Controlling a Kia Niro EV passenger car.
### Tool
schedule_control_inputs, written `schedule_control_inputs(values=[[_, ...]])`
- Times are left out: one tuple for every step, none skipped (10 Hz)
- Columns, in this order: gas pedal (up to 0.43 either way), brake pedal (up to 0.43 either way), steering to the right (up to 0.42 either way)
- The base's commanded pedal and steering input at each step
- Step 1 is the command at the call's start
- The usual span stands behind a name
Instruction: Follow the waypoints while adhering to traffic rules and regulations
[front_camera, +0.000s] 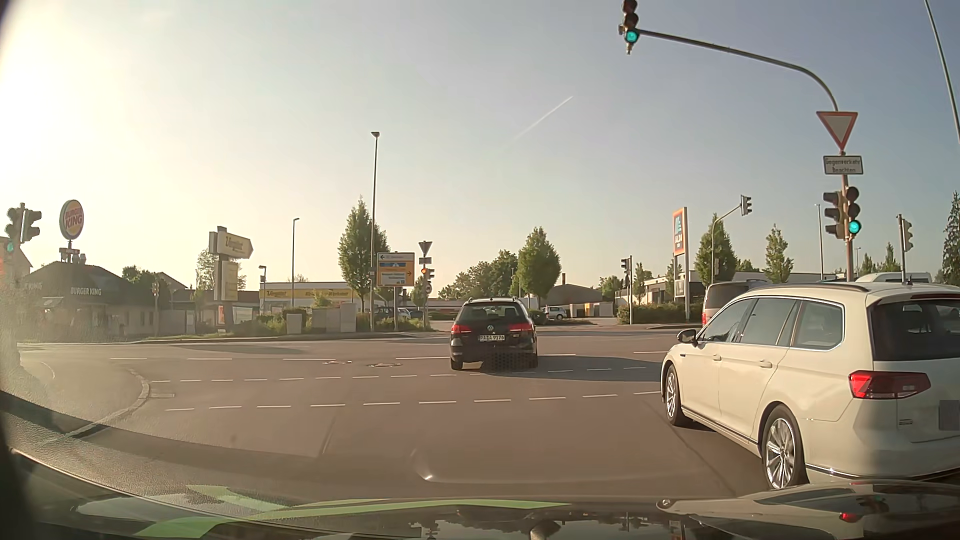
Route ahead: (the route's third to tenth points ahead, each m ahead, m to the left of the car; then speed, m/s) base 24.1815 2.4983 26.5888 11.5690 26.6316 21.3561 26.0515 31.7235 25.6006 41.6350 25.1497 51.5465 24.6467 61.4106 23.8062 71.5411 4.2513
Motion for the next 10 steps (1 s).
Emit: schedule_control_inputs(values=[[0.000, 0.000, -0.042], [0.000, 0.000, -0.042], [0.000, 0.000, -0.042], [0.000, 0.000, -0.041], [0.000, 0.000, -0.038], [0.000, 0.000, -0.034], [0.000, 0.000, -0.030], [0.000, 0.000, -0.027], [0.000, 0.000, -0.027], [0.000, 0.000, -0.027]])
